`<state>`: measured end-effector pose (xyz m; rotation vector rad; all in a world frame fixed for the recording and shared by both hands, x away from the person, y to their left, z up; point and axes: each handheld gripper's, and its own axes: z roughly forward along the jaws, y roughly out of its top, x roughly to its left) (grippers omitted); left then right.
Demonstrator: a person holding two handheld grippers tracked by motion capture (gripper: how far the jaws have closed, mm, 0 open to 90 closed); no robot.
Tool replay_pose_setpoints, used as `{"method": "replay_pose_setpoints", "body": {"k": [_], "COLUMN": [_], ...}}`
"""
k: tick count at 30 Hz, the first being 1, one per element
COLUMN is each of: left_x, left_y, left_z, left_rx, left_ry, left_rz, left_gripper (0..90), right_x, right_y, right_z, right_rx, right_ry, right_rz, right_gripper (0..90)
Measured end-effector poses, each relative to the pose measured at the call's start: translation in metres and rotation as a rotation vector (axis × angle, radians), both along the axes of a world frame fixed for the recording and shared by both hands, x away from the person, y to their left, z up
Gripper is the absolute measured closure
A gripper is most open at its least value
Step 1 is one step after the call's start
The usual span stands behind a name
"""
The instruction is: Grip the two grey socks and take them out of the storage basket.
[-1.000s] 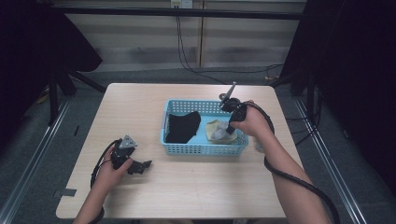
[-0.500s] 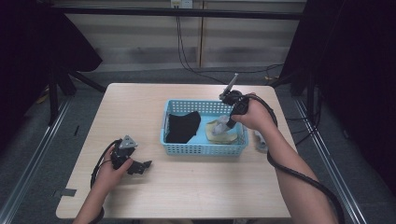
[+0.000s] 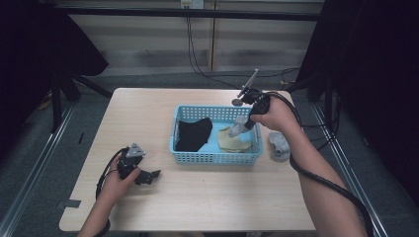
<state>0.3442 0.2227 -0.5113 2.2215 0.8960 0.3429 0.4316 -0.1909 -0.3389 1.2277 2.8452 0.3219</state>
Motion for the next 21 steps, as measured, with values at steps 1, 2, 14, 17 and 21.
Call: {"method": "replay_pose_setpoints", "body": {"k": [1, 2, 14, 17, 21], "left_x": [0.000, 0.000, 0.000, 0.000, 0.000], "left_y": [0.000, 0.000, 0.000, 0.000, 0.000], "left_z": [0.000, 0.000, 0.000, 0.000, 0.000], "left_rx": [0.001, 0.002, 0.002, 0.002, 0.001], "left_ry": [-0.001, 0.000, 0.000, 0.000, 0.002], "left_rz": [0.000, 0.001, 0.001, 0.001, -0.002], "left_gripper": [0.0, 0.0, 0.0, 0.0, 0.0], "right_x": [0.000, 0.000, -0.003, -0.004, -0.006], "right_y": [-0.002, -0.003, -0.013, -0.017, -0.023], "right_z": [0.002, 0.003, 0.025, 0.027, 0.029], "right_rx": [0.002, 0.004, 0.003, -0.002, -0.004], "right_ry": [0.004, -0.002, -0.040, -0.042, -0.040], "right_rz": [0.004, 0.008, -0.005, -0.005, -0.028], "right_gripper": [84.8, 84.8, 84.8, 84.7, 84.7]}}
